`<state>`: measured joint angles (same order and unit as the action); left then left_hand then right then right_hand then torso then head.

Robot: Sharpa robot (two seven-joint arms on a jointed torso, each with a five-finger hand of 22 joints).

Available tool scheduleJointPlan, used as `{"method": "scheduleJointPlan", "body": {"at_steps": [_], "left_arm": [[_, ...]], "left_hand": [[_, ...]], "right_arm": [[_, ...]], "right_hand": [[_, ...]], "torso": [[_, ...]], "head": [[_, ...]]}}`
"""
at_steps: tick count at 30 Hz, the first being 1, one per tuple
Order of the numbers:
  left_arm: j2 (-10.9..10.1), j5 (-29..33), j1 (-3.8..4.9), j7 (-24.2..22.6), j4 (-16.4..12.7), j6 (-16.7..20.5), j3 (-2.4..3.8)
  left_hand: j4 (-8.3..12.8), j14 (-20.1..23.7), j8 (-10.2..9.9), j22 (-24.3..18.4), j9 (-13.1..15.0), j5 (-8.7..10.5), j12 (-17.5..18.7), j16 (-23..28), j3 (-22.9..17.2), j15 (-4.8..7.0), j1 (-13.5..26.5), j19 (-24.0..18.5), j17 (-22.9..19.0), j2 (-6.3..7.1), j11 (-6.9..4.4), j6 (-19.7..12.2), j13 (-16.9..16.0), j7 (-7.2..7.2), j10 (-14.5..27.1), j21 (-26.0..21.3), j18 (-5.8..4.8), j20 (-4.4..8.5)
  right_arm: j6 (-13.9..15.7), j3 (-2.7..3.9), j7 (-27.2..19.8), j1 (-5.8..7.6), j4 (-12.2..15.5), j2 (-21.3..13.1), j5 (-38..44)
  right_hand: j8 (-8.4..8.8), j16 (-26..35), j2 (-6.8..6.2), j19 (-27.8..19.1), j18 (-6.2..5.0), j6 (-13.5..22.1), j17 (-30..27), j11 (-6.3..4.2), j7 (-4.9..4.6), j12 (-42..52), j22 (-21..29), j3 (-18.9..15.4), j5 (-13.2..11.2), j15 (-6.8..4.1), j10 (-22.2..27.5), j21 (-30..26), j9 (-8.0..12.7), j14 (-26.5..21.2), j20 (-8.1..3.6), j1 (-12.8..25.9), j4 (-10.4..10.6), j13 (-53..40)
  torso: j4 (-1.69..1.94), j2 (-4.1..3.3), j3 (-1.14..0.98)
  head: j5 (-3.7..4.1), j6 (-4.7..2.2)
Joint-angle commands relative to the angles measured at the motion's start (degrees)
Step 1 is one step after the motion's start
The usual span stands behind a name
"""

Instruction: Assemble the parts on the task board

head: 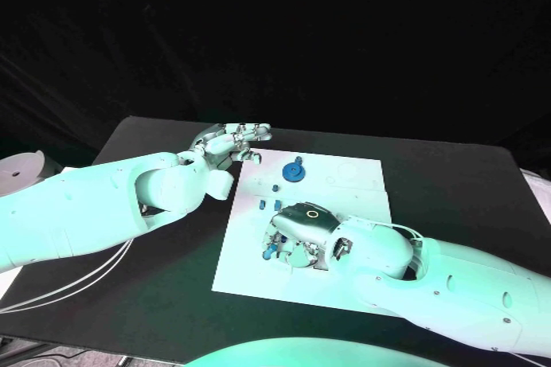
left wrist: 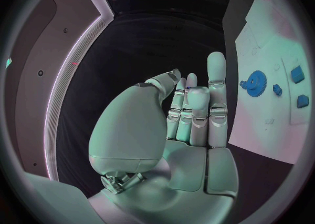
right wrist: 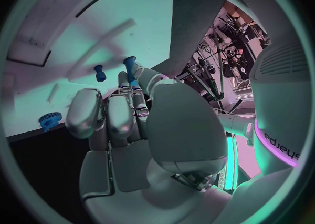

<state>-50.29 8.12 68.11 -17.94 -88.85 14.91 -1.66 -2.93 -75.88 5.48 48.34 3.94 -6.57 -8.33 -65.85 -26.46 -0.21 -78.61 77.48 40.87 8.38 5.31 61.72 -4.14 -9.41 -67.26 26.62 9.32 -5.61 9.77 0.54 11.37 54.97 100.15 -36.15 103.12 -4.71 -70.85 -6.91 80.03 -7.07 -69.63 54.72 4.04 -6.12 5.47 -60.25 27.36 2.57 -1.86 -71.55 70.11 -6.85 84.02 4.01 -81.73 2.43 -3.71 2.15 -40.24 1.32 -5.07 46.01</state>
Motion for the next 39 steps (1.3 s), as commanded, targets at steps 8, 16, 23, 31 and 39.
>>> {"method": "scheduleJointPlan", "body": {"at_steps": [8, 16, 23, 31, 39], "left_arm": [[0.08, 0.18, 0.04, -0.08, -0.08, -1.12, 0.03], [0.07, 0.18, 0.04, -0.04, -0.11, -1.13, 0.03], [0.01, 0.18, 0.04, 0.05, -0.10, -1.13, 0.03], [-0.17, 0.18, 0.04, 0.14, -0.10, -1.20, 0.03], [-0.69, 0.18, 0.04, 0.18, -0.40, -1.17, 0.02]], "left_hand": [[0.00, 0.56, 0.36, -0.07, 0.00, 0.19, -0.37, -0.02, 0.34, -0.03, 0.27, -0.22, -0.09, -0.18, -0.02, -0.29, 0.02, -0.14, 0.46, -0.23, 0.99, -0.03], [0.10, 0.61, 0.39, -0.11, 0.00, 0.19, -0.48, -0.05, 0.44, -0.04, 0.18, -0.22, -0.19, -0.29, 0.00, -0.35, 0.03, -0.16, 0.57, -0.27, 0.99, -0.03], [0.10, 0.61, 0.39, -0.11, 0.00, 0.19, -0.48, -0.05, 0.44, -0.04, 0.18, -0.22, -0.19, -0.29, 0.00, -0.35, 0.03, -0.16, 0.57, -0.27, 0.99, -0.03], [0.10, 0.61, 0.39, -0.11, 0.00, 0.19, -0.48, -0.05, 0.44, -0.04, 0.18, -0.22, -0.19, -0.29, 0.00, -0.35, 0.03, -0.16, 0.57, -0.27, 0.99, -0.03], [0.10, 0.61, 0.39, -0.11, 0.00, 0.19, -0.48, -0.05, 0.44, -0.04, 0.18, -0.22, -0.19, -0.29, 0.00, -0.35, 0.03, -0.16, 0.57, -0.27, 0.99, -0.03]], "right_arm": [[-3.66, -0.20, 2.85, -0.18, -0.09, 0.68, 3.88], [-2.08, -0.56, 2.96, -0.17, -0.70, 1.44, 2.60], [1.49, -0.63, 2.90, -0.17, -0.50, 1.11, 2.32], [10.21, -0.22, 2.50, -0.17, 2.50, -3.12, 0.68], [13.77, 1.39, 5.23, 1.72, 8.54, -14.98, -13.16]], "right_hand": [[0.46, 0.02, 0.38, -0.35, 1.09, 0.83, -0.54, -0.95, -0.55, -1.07, 0.52, 0.26, 0.37, 0.32, -0.68, -0.13, 0.04, 1.21, 0.30, 0.58, 0.11, 0.09], [1.19, 2.86, -3.66, -3.70, -0.14, 11.12, -5.54, 1.62, -2.41, -1.72, 7.11, -5.24, 0.50, 2.60, 10.36, -5.12, 2.73, -0.21, 2.35, 4.86, 1.63, 0.13], [1.17, 3.40, -2.87, -4.08, -0.37, 12.83, -6.67, 2.07, -3.01, -1.25, 8.09, -9.81, 0.58, 2.92, 12.36, -5.91, 3.06, -0.44, 2.90, 3.94, 1.93, 0.05], [0.95, 4.18, -2.37, -4.32, -0.61, 12.16, -8.20, 1.95, -3.05, -0.20, 9.35, -12.92, 1.06, 2.89, 11.74, -6.79, 2.91, -0.50, 2.95, 3.03, 2.69, -0.05], [0.01, 0.65, -1.22, -0.97, 0.59, 8.13, -2.57, 0.35, -2.54, 4.13, 2.70, -13.01, 3.78, 1.56, 2.43, -1.76, 2.52, 1.06, 1.99, 2.26, 3.99, -0.77]], "torso": [[0.05, -0.01, 0.02], [0.01, 0.01, 0.04], [0.01, 0.03, 0.03], [-0.08, 0.02, -0.03], [-0.44, 0.06, 0.06]], "head": [[0.09, -0.07], [0.13, -0.08], [0.25, -0.13], [0.94, -0.41], [2.96, -1.02]]}}
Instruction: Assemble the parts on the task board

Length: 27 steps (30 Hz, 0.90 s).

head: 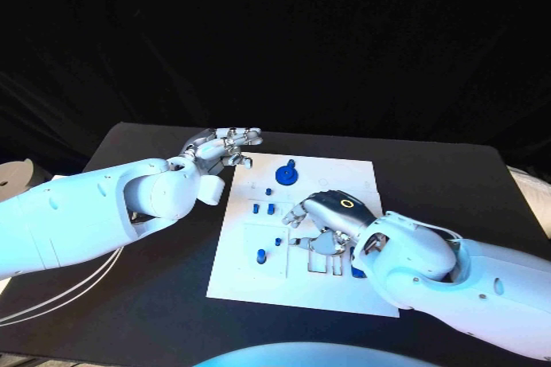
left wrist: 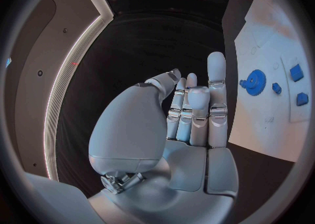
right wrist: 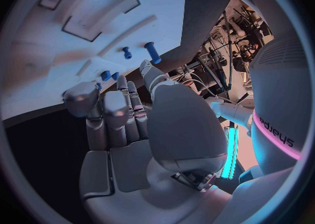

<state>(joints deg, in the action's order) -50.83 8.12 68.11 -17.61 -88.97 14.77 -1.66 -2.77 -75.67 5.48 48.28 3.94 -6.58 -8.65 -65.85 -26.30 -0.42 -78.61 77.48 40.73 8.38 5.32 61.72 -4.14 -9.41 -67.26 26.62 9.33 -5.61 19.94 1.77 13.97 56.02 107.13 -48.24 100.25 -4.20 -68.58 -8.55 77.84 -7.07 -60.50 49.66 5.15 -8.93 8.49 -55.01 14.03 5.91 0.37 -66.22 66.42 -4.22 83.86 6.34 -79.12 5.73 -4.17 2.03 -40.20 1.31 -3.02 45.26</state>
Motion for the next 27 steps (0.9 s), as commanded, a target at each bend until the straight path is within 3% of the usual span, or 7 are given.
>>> {"method": "scheduleJointPlan", "body": {"at_steps": [1, 5, 8, 10, 11, 15, 27], "left_arm": [[-0.24, 0.18, 0.04, -0.13, -0.34, -0.99, 0.02], [-0.48, 0.18, 0.04, -0.15, -0.74, -0.93, 0.01], [-0.57, 0.18, 0.04, -0.14, -1.04, -0.92, -0.01], [-0.62, 0.18, 0.04, -0.14, -1.27, -0.94, -0.05], [-0.65, 0.18, 0.03, -0.14, -1.39, -0.96, -0.06], [-0.72, 0.18, 0.03, -0.13, -1.64, -1.03, -0.10], [-0.92, 0.17, 0.03, -0.14, -1.66, -1.06, -0.15]], "left_hand": [[-0.06, 0.40, 0.39, -0.05, 0.00, 0.19, -0.16, -0.05, 0.29, 0.17, 0.18, -0.22, -0.05, -0.29, 0.00, -0.35, 0.03, -0.16, 0.57, -0.27, 0.99, -0.04], [-0.06, 0.40, 0.39, -0.05, 0.00, 0.19, -0.16, -0.05, 0.29, 0.17, 0.18, -0.22, -0.05, -0.29, 0.00, -0.35, 0.03, -0.16, 0.57, -0.27, 0.99, -0.04], [-0.06, 0.40, 0.39, -0.05, 0.00, 0.19, -0.16, -0.05, 0.29, 0.17, 0.18, -0.22, -0.05, -0.29, 0.00, -0.35, 0.03, -0.16, 0.57, -0.27, 0.99, -0.04], [-0.06, 0.40, 0.39, -0.05, 0.00, 0.19, -0.16, -0.05, 0.29, 0.17, 0.18, -0.22, -0.05, -0.29, 0.00, -0.35, 0.03, -0.16, 0.57, -0.27, 0.99, -0.04], [-0.06, 0.40, 0.39, -0.05, 0.00, 0.19, -0.16, -0.05, 0.29, 0.17, 0.18, -0.22, -0.05, -0.29, 0.00, -0.35, 0.03, -0.16, 0.57, -0.27, 0.99, -0.04], [-0.06, 0.40, 0.39, -0.05, 0.00, 0.19, -0.16, -0.05, 0.29, 0.17, 0.18, -0.22, -0.05, -0.29, 0.00, -0.35, 0.03, -0.16, 0.57, -0.27, 0.99, -0.04], [-0.06, 0.40, 0.39, -0.05, 0.00, 0.19, -0.16, -0.05, 0.29, 0.17, 0.18, -0.22, -0.05, -0.29, 0.00, -0.35, 0.03, -0.16, 0.57, -0.27, 0.99, -0.04]], "right_arm": [[3.40, 0.22, 3.66, 0.95, 2.22, -4.56, -12.49], [2.00, 0.22, 8.86, 1.51, 4.32, -10.40, -17.28], [1.30, -0.07, 12.12, 1.32, 5.37, -13.35, -18.30], [0.95, -0.27, 14.35, 0.87, 6.20, -15.07, -18.19], [0.73, -0.34, 15.34, 0.62, 6.60, -15.73, -17.87], [-0.32, -0.59, 17.80, -0.10, 7.49, -17.17, -16.27], [-2.84, -0.89, 19.32, -1.86, 7.20, -16.37, -13.14]], "right_hand": [[-0.62, -2.65, 0.40, 1.88, 0.86, -1.45, 4.11, -1.32, 0.62, 2.05, -4.11, 0.30, 0.65, -1.12, -5.03, 3.11, -0.14, 1.53, -0.71, -0.04, 1.08, -0.74], [-1.29, -7.31, -1.02, 4.35, 1.97, -2.58, 11.55, -3.78, 2.62, 8.13, -10.11, -2.02, 3.48, -3.16, -15.26, 7.62, -0.27, 2.79, -2.68, 3.68, 3.78, -4.74], [-2.09, -9.59, -1.86, 5.08, 2.41, -3.12, 15.16, -4.72, 3.55, 13.56, -12.19, -5.00, 7.34, -3.98, -17.74, 9.23, -0.52, 3.12, -4.01, 6.60, 6.12, -10.33], [-2.82, -11.66, -2.16, 5.54, 2.72, -3.37, 18.73, -5.12, 4.06, 29.70, -13.88, -7.77, 12.63, -4.50, -18.77, 10.45, -0.91, 3.42, -4.50, 8.56, 8.05, -28.02], [-3.18, -12.40, -1.85, 5.63, 2.85, -3.28, 20.03, -5.22, 4.16, 35.09, -14.44, -9.03, 13.12, -4.63, -18.28, 10.86, -1.15, 3.46, -4.59, 8.68, 8.79, -34.16], [-4.70, -14.24, 0.21, 5.78, 2.93, -2.83, 23.40, -4.99, 4.50, 48.87, -15.92, -13.31, 13.48, -4.22, -16.06, 11.93, -2.28, 3.56, -4.94, 8.28, 10.82, -50.43], [-6.62, -14.90, 2.48, 5.63, 3.09, -1.82, 24.79, -5.05, 4.12, 52.87, -16.53, -18.63, 13.08, -4.37, -13.84, 12.38, -3.96, 3.58, -4.42, 8.55, 10.91, -57.56]], "torso": [[-0.43, 0.04, 0.07], [-1.07, 0.10, 0.13], [-1.52, 0.05, 0.14], [-1.82, 0.03, 0.17], [-1.95, 0.02, 0.16], [-2.42, 0.11, 0.13], [-2.32, 0.16, 0.21]], "head": [[1.14, -0.32], [2.33, -0.67], [2.94, -0.91], [3.30, -0.95], [3.46, -0.94], [3.60, -0.99], [3.30, -0.67]]}}
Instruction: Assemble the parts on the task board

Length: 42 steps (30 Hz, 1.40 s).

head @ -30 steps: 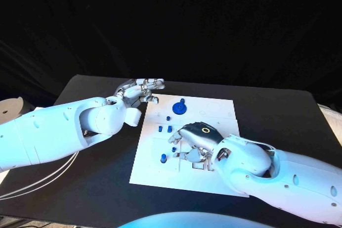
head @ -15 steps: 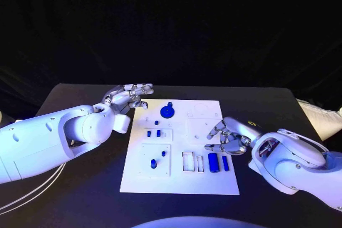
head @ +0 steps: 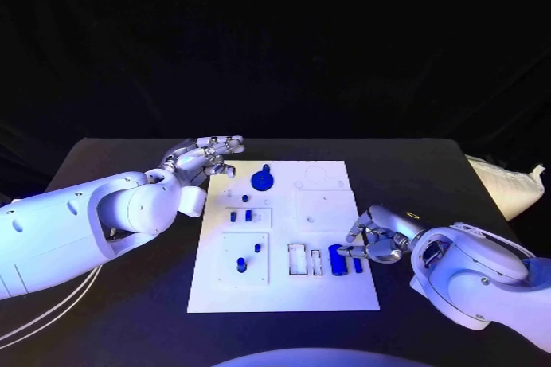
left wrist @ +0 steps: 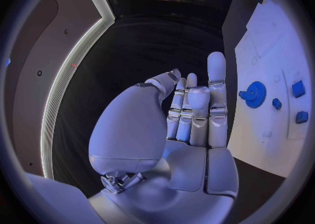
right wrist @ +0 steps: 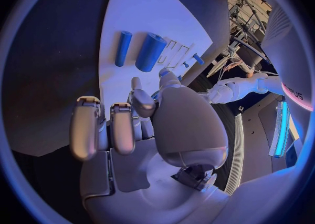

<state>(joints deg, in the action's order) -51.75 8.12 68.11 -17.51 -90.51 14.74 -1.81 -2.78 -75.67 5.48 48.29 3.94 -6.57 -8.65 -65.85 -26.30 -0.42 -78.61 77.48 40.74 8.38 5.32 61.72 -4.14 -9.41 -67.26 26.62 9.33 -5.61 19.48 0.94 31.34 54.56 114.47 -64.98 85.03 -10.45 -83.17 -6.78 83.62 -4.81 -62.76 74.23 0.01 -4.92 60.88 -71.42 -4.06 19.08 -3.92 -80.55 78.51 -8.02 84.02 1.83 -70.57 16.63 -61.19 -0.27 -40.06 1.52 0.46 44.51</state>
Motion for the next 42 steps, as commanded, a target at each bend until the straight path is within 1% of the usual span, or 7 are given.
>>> {"method": "scheduleJointPlan", "body": {"at_steps": [1, 6, 15, 26, 31, 35, 42], "left_arm": [[-0.02, 0.17, 0.03, -0.24, -0.11, -1.03, 0.01], [-0.08, 0.17, 0.03, -0.23, -0.11, -1.06, 0.00], [-0.18, 0.17, 0.03, -0.11, -0.14, -1.18, 0.00], [-0.24, 0.17, 0.03, 0.14, -0.09, -1.38, -0.02], [-0.26, 0.17, 0.03, 0.20, -0.07, -1.41, -0.03], [-0.30, 0.17, 0.03, 0.24, -0.09, -1.48, -0.03], [-0.29, 0.17, 0.02, 0.29, -0.02, -1.61, -0.08]], "left_hand": [[-0.06, 0.40, 0.39, -0.05, 0.00, 0.19, -0.16, -0.05, 0.29, 0.17, 0.17, -0.22, -0.06, -0.29, 0.00, -0.35, 0.03, -0.16, 0.57, -0.27, 0.99, -0.03], [-0.06, 0.40, 0.39, -0.05, 0.00, 0.19, -0.16, -0.05, 0.29, 0.17, 0.17, -0.22, -0.06, -0.29, 0.00, -0.35, 0.03, -0.16, 0.57, -0.27, 0.99, -0.03], [-0.06, 0.40, 0.39, -0.05, 0.00, 0.19, -0.16, -0.05, 0.29, 0.17, 0.17, -0.22, -0.06, -0.29, 0.00, -0.35, 0.03, -0.16, 0.57, -0.27, 0.99, -0.03], [-0.06, 0.40, 0.39, -0.05, 0.00, 0.19, -0.16, -0.05, 0.29, 0.17, 0.17, -0.22, -0.06, -0.29, 0.00, -0.35, 0.03, -0.16, 0.57, -0.27, 0.99, -0.03], [0.02, 0.46, 0.44, -0.10, 0.00, 0.20, -0.30, -0.10, 0.51, 0.15, 0.17, -0.23, -0.16, -0.31, 0.04, -0.44, 0.05, -0.20, 0.73, -0.31, 0.98, -0.05], [0.02, 0.46, 0.44, -0.10, 0.00, 0.20, -0.30, -0.10, 0.51, 0.15, 0.17, -0.23, -0.16, -0.31, 0.04, -0.44, 0.05, -0.20, 0.73, -0.31, 0.98, -0.05], [0.02, 0.46, 0.44, -0.10, 0.00, 0.20, -0.30, -0.10, 0.51, 0.15, 0.17, -0.23, -0.16, -0.31, 0.04, -0.44, 0.05, -0.20, 0.73, -0.31, 0.98, -0.05]], "right_arm": [[-2.60, -0.06, 1.98, -0.51, -0.23, 0.56, 2.27], [-3.97, -0.08, 2.11, -0.98, -0.91, 1.59, 3.17], [-5.76, -0.09, 2.29, -2.32, -2.29, 3.50, 4.85], [-5.82, -0.09, 2.53, -2.88, -3.93, 5.43, 5.73], [-3.31, -0.09, 2.68, -2.94, -4.02, 5.64, 5.69], [1.32, -0.07, 2.64, -2.96, -3.18, 5.37, 4.40], [8.14, 0.38, 2.38, -2.89, -0.39, 4.84, 1.60]], "right_hand": [[-0.50, -0.36, 0.80, -0.15, 0.83, 0.41, 0.31, 0.07, 0.14, 0.61, -0.15, -0.77, -0.15, -0.09, 0.50, 0.31, -0.27, 3.43, 0.10, 0.07, 0.02, -0.82], [-1.18, -0.75, 1.25, 0.03, 0.95, 0.12, 1.20, -0.06, 0.32, 1.68, -0.78, -1.82, -0.63, -0.17, 0.25, 0.72, -0.83, 3.57, 0.10, 0.40, 0.04, -2.48], [-1.85, -0.97, 1.59, 0.09, 1.01, -0.12, 1.71, -0.19, 0.50, 1.88, -1.11, -2.85, -1.27, -0.26, 0.28, 0.92, -1.47, 3.63, 0.05, 0.83, 0.08, -3.32], [-2.68, -1.14, 2.59, 0.13, 1.05, -0.60, 2.18, -0.41, 0.78, 2.04, -1.40, -3.26, -1.43, -0.41, 0.26, 1.11, -2.27, 3.67, -0.06, 0.36, -0.03, -4.13], [-3.57, -1.58, 4.36, 0.36, 1.18, -1.29, 3.20, -0.73, 1.14, 2.90, -2.07, -2.86, -0.06, -0.67, -0.22, 1.54, -3.17, 3.85, -0.25, -1.30, -0.33, -5.45], [-4.20, -2.03, 5.75, 0.60, 1.30, -1.72, 4.22, -1.04, 1.47, 3.08, -2.71, -2.50, 1.83, -0.93, -0.54, 1.96, -4.04, 4.02, -0.55, -2.97, -0.46, -6.10], [-4.53, -2.18, 6.05, 0.66, 1.35, -1.72, 4.60, -1.20, 1.62, 2.68, -2.91, -2.97, 4.27, -1.08, -0.65, 2.11, -4.82, 4.06, -0.75, -3.35, -0.20, -6.27]], "torso": [[-0.08, 0.01, 0.02], [-0.18, 0.01, 0.07], [-0.07, -0.02, 0.03], [-0.09, -0.01, 0.08], [-0.27, 0.02, 0.12], [-0.25, 0.00, 0.05], [-0.14, 0.12, 0.09]], "head": [[-0.25, 0.08], [-0.38, 0.12], [-0.69, 0.38], [-1.07, 0.50], [-1.17, 0.49], [-1.19, 0.44], [-1.17, 0.36]]}}
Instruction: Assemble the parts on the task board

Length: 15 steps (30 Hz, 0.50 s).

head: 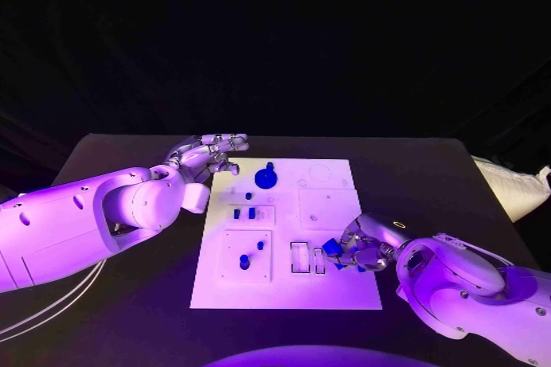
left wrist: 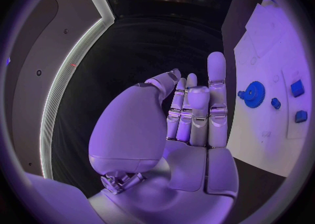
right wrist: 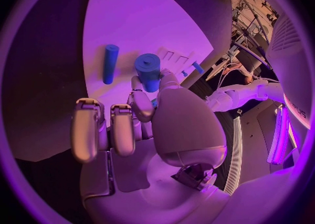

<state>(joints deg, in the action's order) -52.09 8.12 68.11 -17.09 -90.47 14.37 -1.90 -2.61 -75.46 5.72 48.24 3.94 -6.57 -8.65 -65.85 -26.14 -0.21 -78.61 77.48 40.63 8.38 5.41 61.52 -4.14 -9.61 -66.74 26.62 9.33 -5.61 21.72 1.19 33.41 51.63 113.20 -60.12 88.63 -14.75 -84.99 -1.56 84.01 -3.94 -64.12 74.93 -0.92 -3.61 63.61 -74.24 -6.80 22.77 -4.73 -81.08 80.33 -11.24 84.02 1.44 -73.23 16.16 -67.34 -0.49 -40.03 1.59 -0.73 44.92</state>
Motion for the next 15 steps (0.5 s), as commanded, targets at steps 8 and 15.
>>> {"method": "scheduleJointPlan", "body": {"at_steps": [8, 15], "left_arm": [[0.13, 0.17, 0.02, -0.08, -0.04, -1.37, -0.08], [0.17, 0.17, 0.02, -0.06, -0.12, -1.46, -0.09]], "left_hand": [[-0.14, 0.25, 0.20, -0.05, 0.00, 0.20, -0.30, -0.10, 0.34, -0.06, 0.18, -0.23, -0.05, -0.31, -0.05, -0.24, 0.05, 0.00, 0.21, -0.31, 0.98, -0.05], [-0.14, 0.25, 0.20, -0.05, 0.00, 0.20, -0.30, -0.10, 0.34, -0.06, 0.18, -0.23, -0.05, -0.31, -0.05, -0.24, 0.05, 0.00, 0.21, -0.31, 0.98, -0.05]], "right_arm": [[5.62, 0.39, 0.39, 0.36, 1.50, 1.16, -5.40], [0.08, 0.38, 0.63, 0.41, 0.19, 4.06, -7.11]], "right_hand": [[-0.30, -0.32, 1.31, 0.24, 0.47, -0.10, 3.86, -0.26, 0.32, -0.48, -0.12, -0.88, 2.73, -0.29, -0.15, 0.30, -2.20, 4.02, -0.41, 0.03, 0.48, -0.25], [-0.38, -0.23, 2.12, 0.16, 0.44, 0.04, 3.74, -0.21, 0.29, -1.41, 0.00, -2.06, 2.56, -0.24, -0.06, 0.23, -2.80, 3.98, -0.35, 2.38, 0.59, 0.03]], "torso": [[0.14, 0.01, 0.12], [0.08, -0.08, 0.11]], "head": [[-0.19, -0.08], [-0.35, 0.00]]}}
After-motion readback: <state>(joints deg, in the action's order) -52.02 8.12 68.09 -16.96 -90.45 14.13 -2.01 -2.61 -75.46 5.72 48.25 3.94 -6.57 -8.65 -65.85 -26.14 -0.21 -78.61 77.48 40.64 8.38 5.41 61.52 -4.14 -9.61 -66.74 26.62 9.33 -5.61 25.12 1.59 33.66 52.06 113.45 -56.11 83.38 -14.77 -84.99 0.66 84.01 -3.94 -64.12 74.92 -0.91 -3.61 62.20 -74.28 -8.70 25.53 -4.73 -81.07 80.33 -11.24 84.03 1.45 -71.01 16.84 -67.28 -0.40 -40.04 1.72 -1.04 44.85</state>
